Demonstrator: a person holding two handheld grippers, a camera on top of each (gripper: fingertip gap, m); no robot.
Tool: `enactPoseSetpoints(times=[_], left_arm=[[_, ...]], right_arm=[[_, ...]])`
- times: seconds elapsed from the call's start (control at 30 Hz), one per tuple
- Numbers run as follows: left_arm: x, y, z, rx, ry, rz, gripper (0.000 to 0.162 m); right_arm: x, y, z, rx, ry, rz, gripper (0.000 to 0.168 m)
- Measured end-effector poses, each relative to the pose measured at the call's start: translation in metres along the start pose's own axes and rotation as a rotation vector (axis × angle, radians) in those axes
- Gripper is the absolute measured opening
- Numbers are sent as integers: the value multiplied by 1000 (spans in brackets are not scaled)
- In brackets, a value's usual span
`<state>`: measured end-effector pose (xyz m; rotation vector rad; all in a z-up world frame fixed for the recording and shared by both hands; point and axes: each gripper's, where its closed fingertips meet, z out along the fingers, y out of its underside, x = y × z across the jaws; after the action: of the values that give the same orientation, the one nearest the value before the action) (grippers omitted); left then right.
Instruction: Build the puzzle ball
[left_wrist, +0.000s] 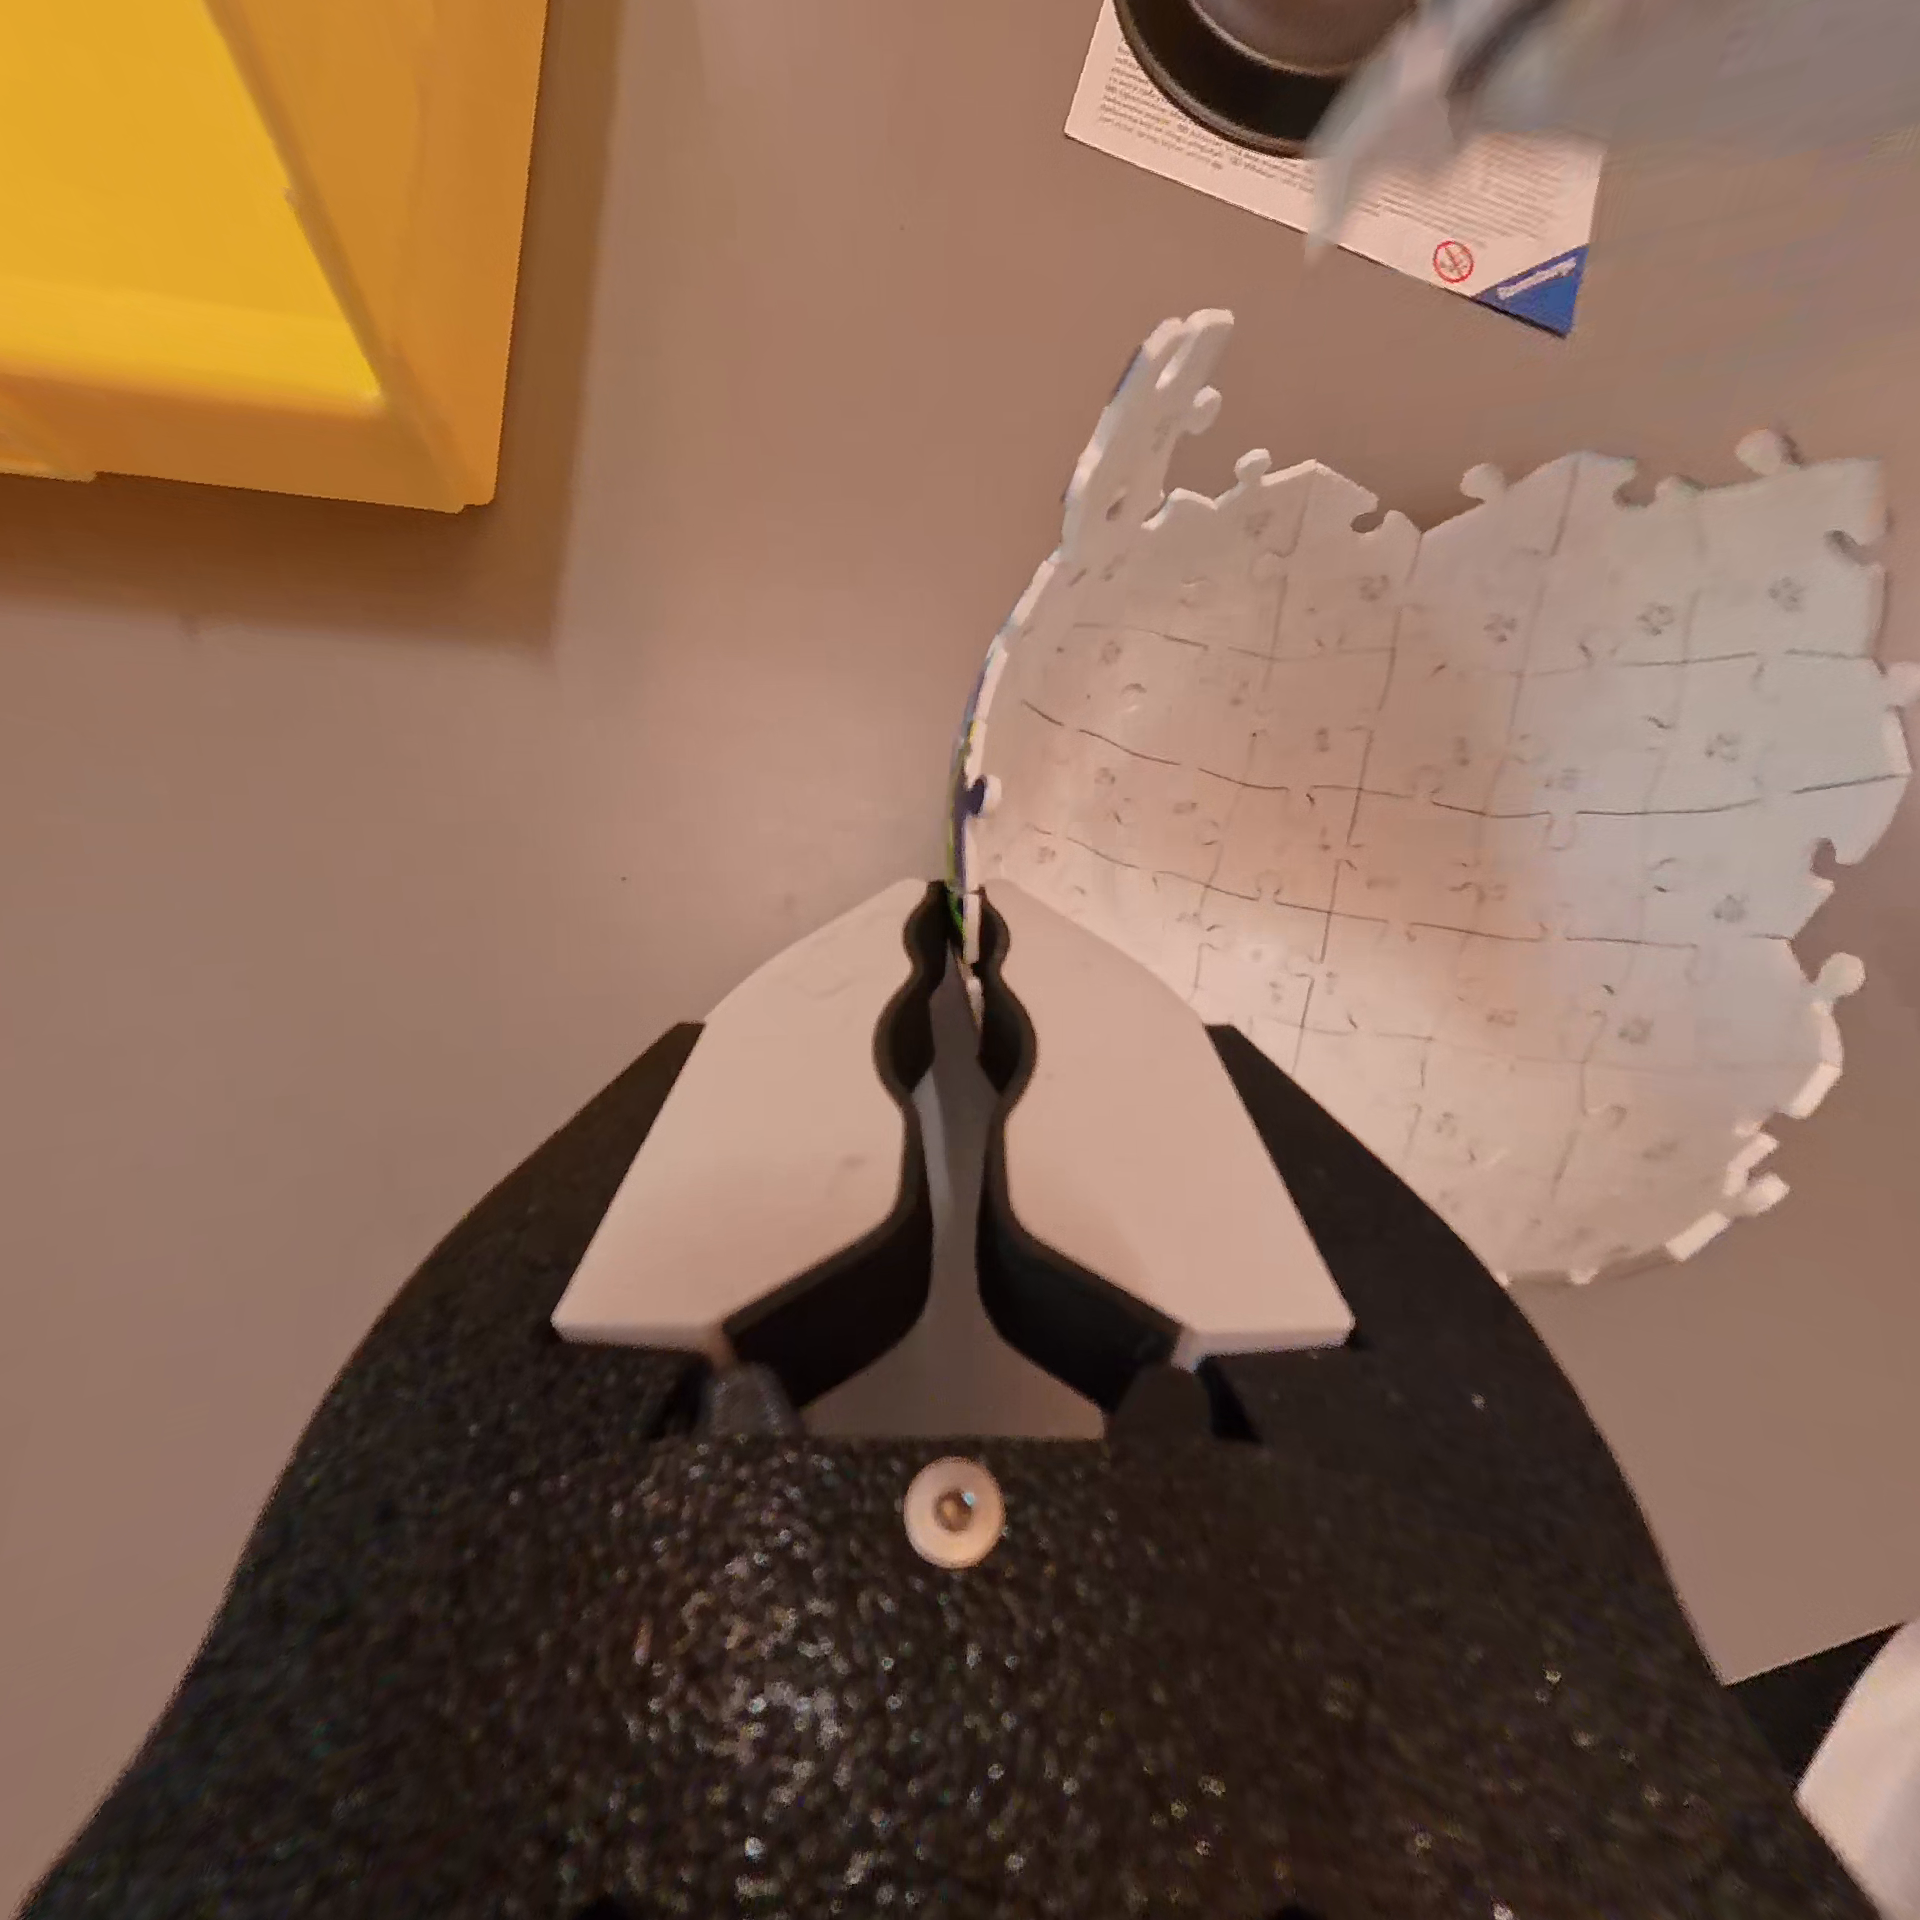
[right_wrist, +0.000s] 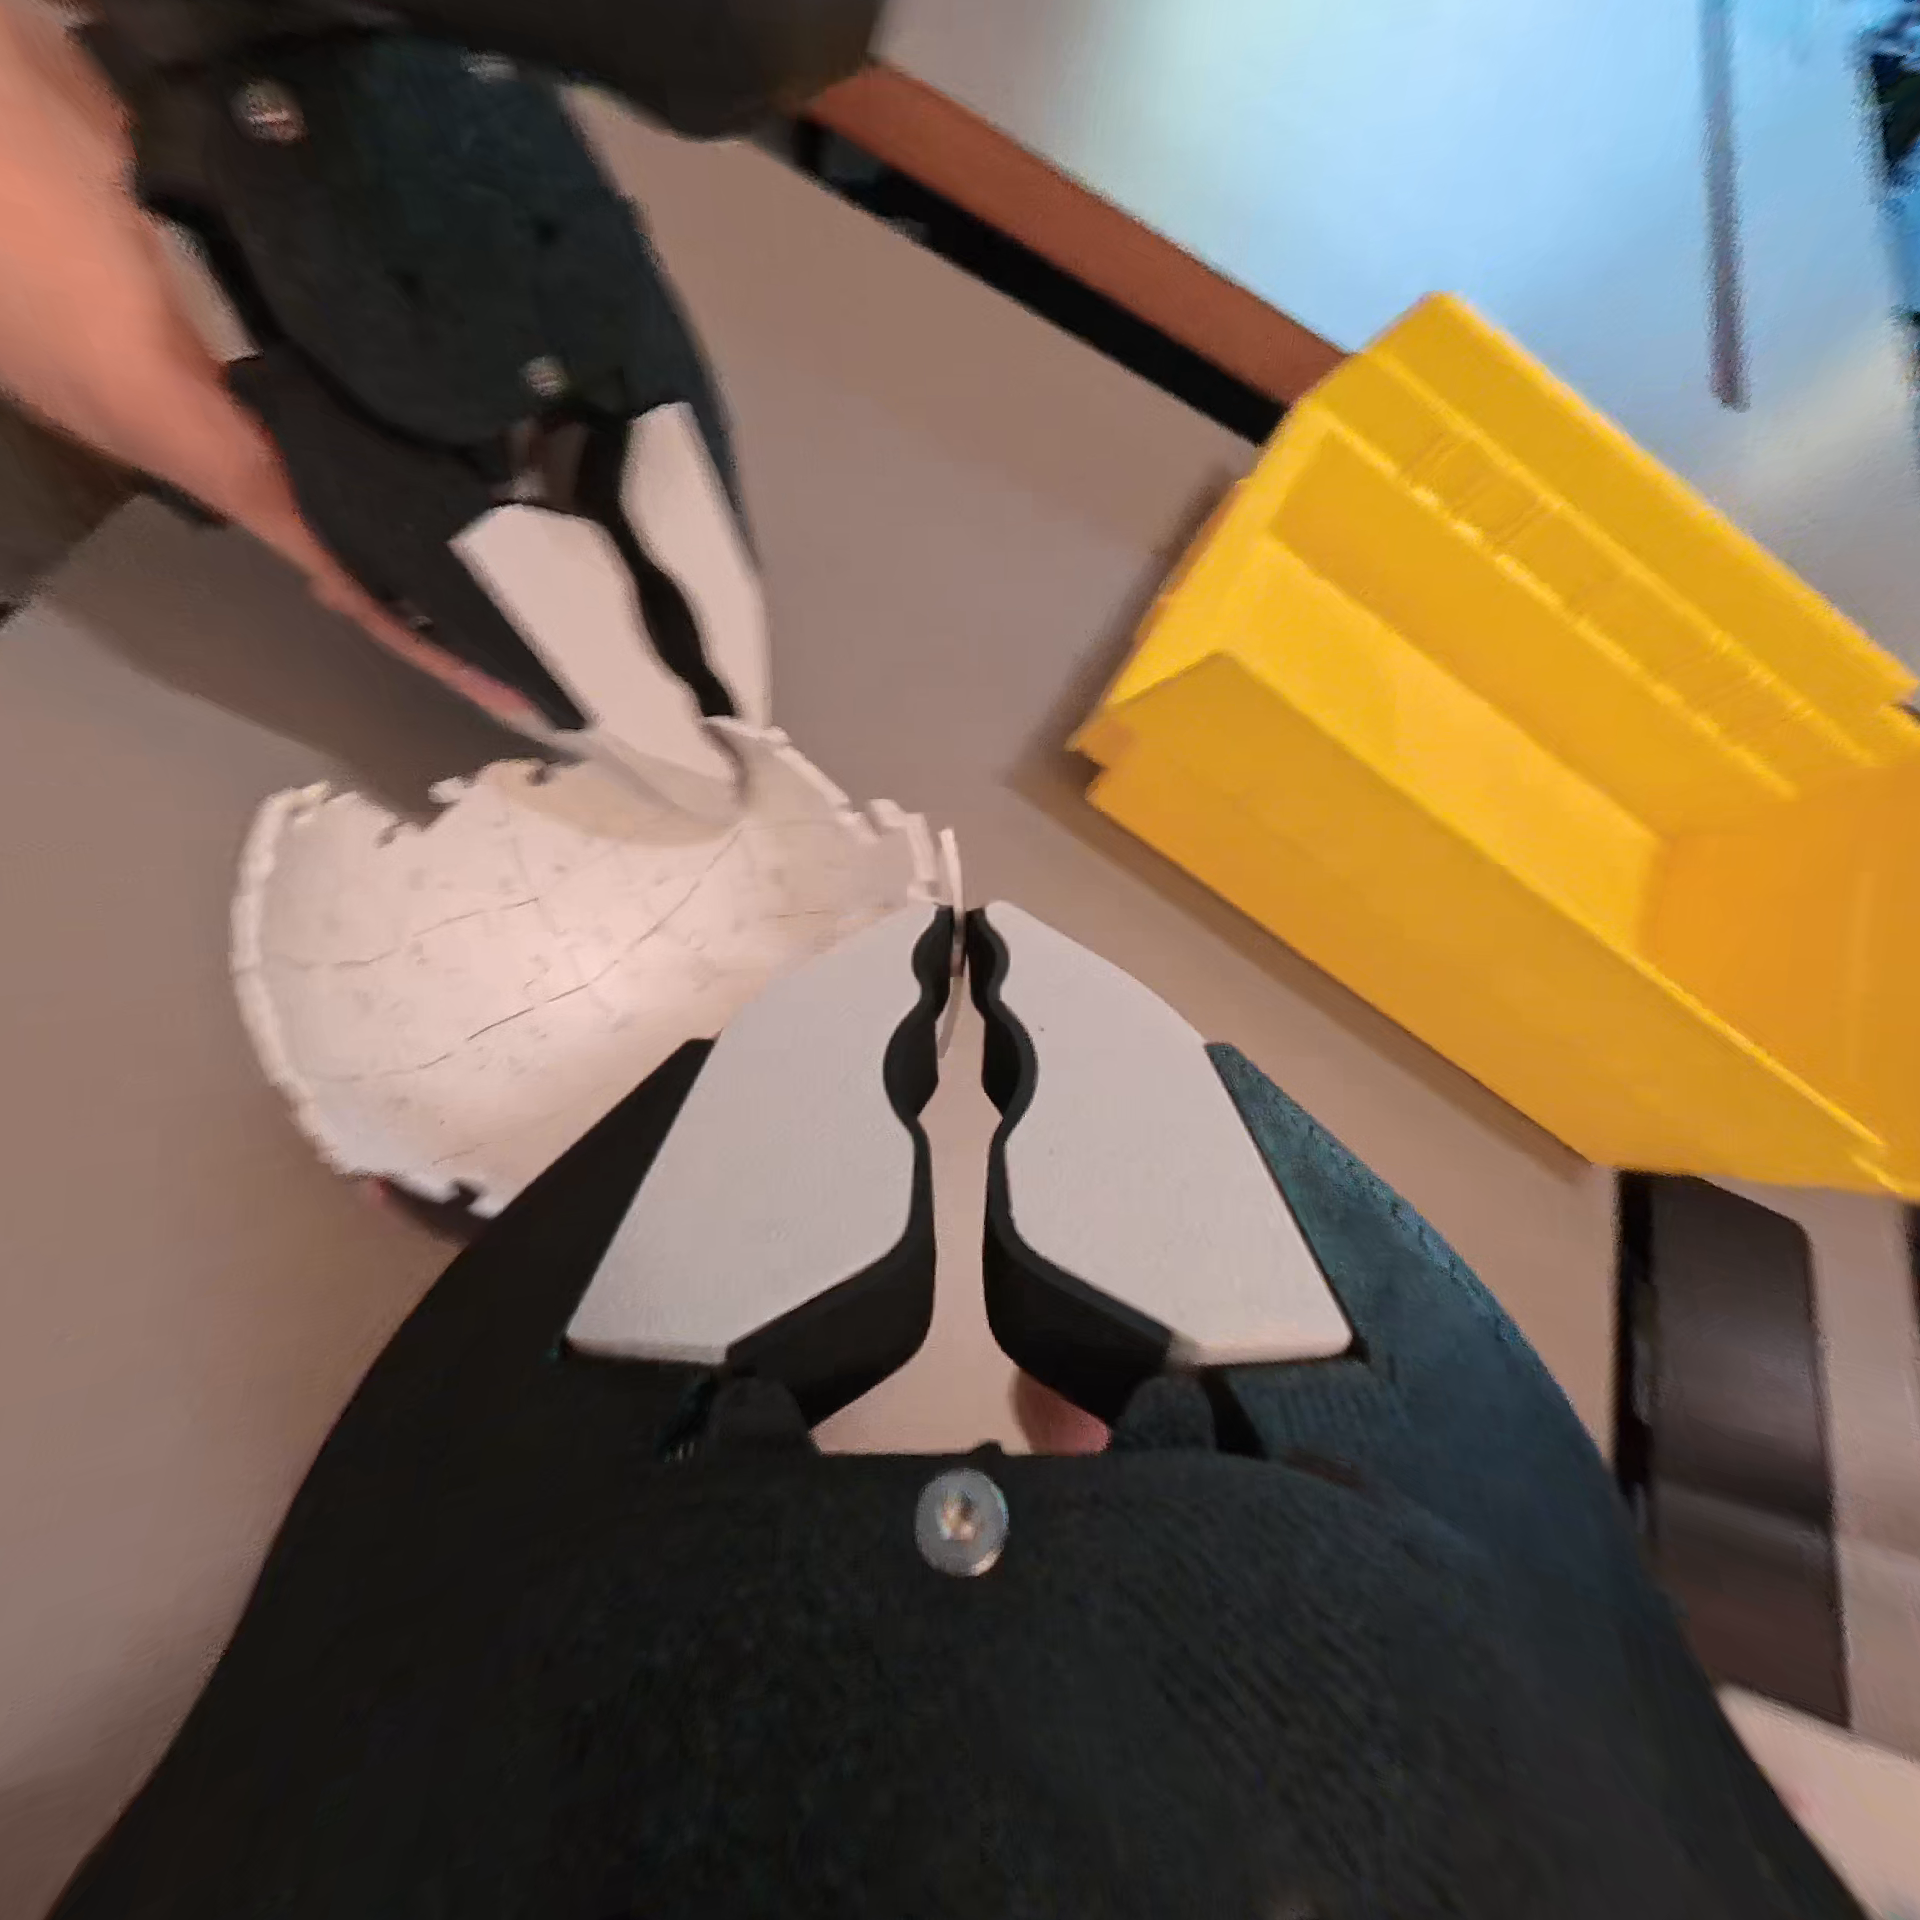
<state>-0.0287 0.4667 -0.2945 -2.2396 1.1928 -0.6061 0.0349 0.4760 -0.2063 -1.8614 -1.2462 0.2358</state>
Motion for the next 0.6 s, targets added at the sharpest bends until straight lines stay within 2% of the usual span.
enactPoseSetpoints(times=[0.03, 0.1, 0.13, 0.2, 0.27, 0.37, 0.43, 0.6], left_arm=[[0, 0, 0, 0, 2, 1, 3], [0, 0, 0, -1, 3, 2, 3], [0, 0, -1, 0, 3, 3, 3], [1, 0, -1, -3, 5, 7, 3], [1, 2, -2, -13, 8, 16, 3], [1, 3, -4, -21, 18, 19, 3], [1, 3, -4, -21, 17, 20, 3], [1, 2, -4, -18, 15, 25, 3]], right_arm=[[15, 1, -3, -9, 75, 39, 3], [32, 11, -7, -60, 152, 83, 3], [32, 26, -5, -137, 143, 95, 3], [15, 67, -3, -365, 20, 166, 3], [1, 94, 0, -452, -68, 252, 3], [-21, 107, 10, -377, -241, 505, 3], [-22, 112, 15, -312, -274, 643, 4], [-24, 126, 18, -312, -302, 734, 19]])
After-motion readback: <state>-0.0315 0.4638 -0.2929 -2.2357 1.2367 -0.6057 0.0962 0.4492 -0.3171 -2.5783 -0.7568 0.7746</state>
